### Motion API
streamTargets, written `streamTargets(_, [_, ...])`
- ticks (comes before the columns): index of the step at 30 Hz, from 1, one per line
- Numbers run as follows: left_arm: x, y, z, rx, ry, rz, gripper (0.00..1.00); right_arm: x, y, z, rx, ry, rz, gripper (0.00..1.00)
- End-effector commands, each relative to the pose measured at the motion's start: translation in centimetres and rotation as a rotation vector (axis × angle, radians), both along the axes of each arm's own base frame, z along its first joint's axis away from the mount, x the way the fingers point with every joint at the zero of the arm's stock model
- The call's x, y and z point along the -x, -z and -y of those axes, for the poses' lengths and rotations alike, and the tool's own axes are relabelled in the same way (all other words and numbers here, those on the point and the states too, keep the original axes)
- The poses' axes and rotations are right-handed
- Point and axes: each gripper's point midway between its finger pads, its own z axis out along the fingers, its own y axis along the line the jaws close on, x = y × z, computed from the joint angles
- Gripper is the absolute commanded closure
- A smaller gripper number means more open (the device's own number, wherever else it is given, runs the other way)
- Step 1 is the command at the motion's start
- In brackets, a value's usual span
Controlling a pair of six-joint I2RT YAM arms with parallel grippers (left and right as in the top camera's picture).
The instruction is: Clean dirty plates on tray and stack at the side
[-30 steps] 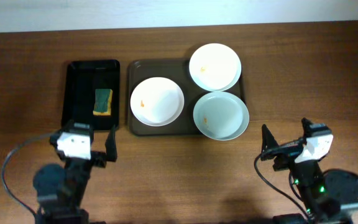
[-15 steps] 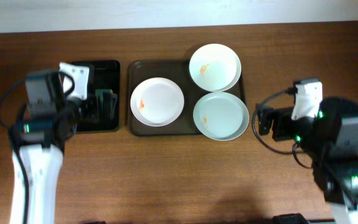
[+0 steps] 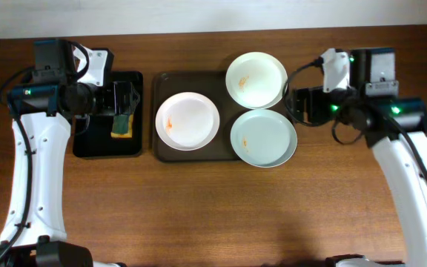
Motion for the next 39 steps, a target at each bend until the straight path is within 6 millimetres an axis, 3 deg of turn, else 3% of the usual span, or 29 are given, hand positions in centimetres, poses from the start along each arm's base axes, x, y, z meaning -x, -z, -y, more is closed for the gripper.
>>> streamTargets(1, [-0.7, -1.0, 0.0, -0.001, 0.013, 0.044, 0.01, -1.1, -0.6, -4.3, -0.171, -0.159, 0.014, 0.01])
streamTargets(3, [-1.0, -1.2, -0.1, -0.007, 0.010, 0.055, 0.01, -2.2, 0.2, -5.8, -0.200, -0.155, -0.003, 0.02])
streamTargets(6, [-1.3, -0.7, -2.1, -0.054, -0.065, 0.044, 0.01, -3.7, 3.3, -9.0, -0.207, -0.121, -0.076, 0.12])
streamTargets(7, [-1.3, -0.1, -3.9, -0.064, -0.178, 0.011, 0.01, -4.3, 5.3, -10.3, -0.182, -0.084, -0.111, 0.15])
streamTargets(9, [-1.2, 0.6, -5.6, -0.062, -0.266, -0.023, 0.01, -4.7, 7.2, -11.8, -0.157, -0.065, -0.136, 0.19])
streamTargets(17, [-1.6, 4.7, -8.7, -0.122, -0.341, -0.131, 0.01, -6.7, 14.5, -17.2, -0.138, -0.029, -0.189, 0.33])
streamTargets(21, [-2.2, 7.3, -8.8, -0.123, -0.337, -0.190, 0.01, -7.5, 17.1, -17.5, -0.131, -0.006, -0.210, 0.36])
streamTargets(25, [-2.6, 8.7, -8.9, -0.123, -0.336, -0.212, 0.01, -8.3, 18.2, -17.1, -0.100, 0.024, -0.203, 0.41])
streamTargets(32, [-3.4, 8.7, -9.1, -0.124, -0.338, -0.186, 0.01, -9.0, 20.2, -17.9, -0.106, 0.036, -0.212, 0.51])
streamTargets(39, [-3.4, 8.7, -8.9, -0.121, -0.334, -0.187, 0.01, -8.3, 23.6, -19.0, -0.074, 0.014, -0.247, 0.59])
